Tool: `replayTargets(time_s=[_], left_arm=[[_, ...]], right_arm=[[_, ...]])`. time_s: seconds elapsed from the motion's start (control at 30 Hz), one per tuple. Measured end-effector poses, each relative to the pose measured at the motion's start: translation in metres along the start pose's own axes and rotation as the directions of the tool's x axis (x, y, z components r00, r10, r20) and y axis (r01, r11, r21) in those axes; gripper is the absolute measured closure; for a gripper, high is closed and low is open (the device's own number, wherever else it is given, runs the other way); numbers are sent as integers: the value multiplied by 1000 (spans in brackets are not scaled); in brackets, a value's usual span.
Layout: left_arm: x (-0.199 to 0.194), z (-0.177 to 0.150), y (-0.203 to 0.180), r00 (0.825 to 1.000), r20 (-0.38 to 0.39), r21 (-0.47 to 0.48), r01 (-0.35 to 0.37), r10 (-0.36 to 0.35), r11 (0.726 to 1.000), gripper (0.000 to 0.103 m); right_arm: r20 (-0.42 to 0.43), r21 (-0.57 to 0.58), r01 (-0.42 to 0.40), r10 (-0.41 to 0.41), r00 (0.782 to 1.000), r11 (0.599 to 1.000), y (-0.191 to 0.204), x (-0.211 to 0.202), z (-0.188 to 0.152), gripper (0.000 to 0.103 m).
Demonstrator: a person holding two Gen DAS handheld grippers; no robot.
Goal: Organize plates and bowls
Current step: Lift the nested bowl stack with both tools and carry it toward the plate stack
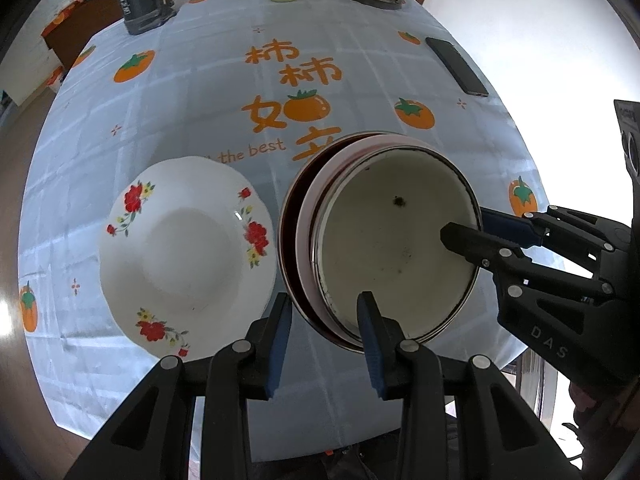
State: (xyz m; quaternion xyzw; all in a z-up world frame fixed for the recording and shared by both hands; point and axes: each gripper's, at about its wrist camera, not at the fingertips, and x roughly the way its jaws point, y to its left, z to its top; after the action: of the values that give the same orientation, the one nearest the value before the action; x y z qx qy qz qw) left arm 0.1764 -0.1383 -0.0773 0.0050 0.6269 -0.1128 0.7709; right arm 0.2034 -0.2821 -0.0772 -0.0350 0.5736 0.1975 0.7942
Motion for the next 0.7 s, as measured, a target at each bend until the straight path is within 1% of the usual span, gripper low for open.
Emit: replayTargets(time_s=[0.27, 0.7], left_arm=[[-5, -4, 11, 1000, 9, -28, -7, 8, 1000, 67], [-16, -7, 23, 1000, 22, -48, -21, 22, 999, 67]], right_arm=[[1, -30, -6, 6, 1000, 1000, 13, 0, 5, 80], [9, -57, -19, 19, 1000, 998, 28, -1, 11, 80]])
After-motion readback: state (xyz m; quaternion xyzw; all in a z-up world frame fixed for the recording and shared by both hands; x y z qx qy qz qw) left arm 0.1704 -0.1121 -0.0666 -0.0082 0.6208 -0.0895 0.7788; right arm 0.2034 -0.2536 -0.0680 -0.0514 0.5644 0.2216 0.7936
